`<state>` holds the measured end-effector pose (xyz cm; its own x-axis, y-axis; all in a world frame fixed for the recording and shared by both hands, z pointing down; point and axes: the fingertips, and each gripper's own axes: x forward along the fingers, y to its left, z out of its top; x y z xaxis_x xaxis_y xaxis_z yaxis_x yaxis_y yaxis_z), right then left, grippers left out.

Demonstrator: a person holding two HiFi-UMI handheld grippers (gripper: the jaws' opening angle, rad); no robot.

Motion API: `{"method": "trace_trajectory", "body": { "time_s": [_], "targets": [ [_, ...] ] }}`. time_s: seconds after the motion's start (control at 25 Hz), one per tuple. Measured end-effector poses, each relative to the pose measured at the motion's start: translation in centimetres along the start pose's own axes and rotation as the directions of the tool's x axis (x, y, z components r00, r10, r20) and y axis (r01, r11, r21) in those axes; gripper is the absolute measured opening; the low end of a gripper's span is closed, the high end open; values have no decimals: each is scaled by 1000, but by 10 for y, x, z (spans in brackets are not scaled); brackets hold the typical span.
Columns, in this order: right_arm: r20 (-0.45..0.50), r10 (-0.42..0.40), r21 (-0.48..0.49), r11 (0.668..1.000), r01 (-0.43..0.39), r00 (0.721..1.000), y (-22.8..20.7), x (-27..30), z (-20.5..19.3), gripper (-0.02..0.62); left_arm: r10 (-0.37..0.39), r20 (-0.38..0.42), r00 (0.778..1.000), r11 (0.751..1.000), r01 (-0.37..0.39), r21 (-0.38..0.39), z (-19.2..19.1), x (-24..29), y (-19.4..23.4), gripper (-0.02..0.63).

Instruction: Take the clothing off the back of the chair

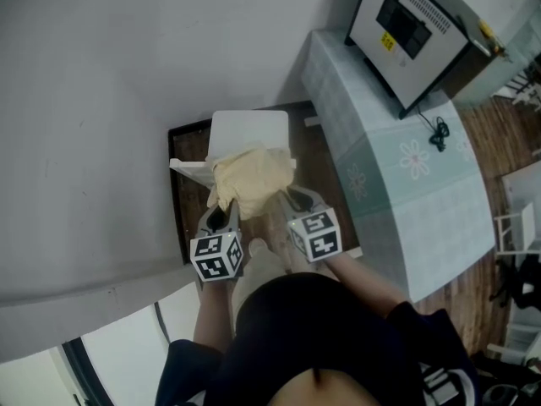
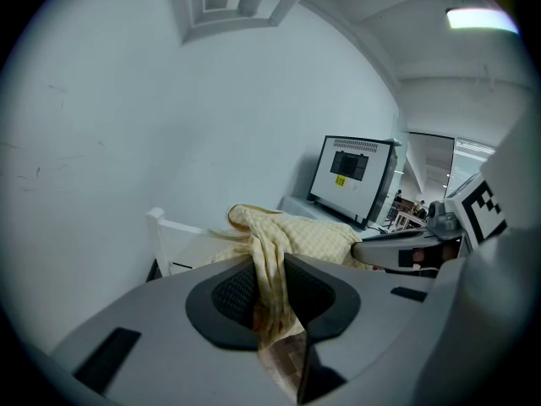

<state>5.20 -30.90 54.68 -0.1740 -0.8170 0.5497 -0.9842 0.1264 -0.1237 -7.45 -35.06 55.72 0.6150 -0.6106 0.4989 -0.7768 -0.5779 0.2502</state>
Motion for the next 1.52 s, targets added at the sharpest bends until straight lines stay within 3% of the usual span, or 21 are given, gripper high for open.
{"method": "trace_trajectory", "body": {
  "time_s": [0.76,1.52],
  "targets": [
    [63,-9,-17,1000,11,998,8,-83,-27,57,-4,64,998,1000,3,10,-23,-64,-62,74],
    [108,-35,-14,999,37,994,10,-175,-80,57,-28,88,996,999,25,41,-68,-120,-135,74]
  ]
}}
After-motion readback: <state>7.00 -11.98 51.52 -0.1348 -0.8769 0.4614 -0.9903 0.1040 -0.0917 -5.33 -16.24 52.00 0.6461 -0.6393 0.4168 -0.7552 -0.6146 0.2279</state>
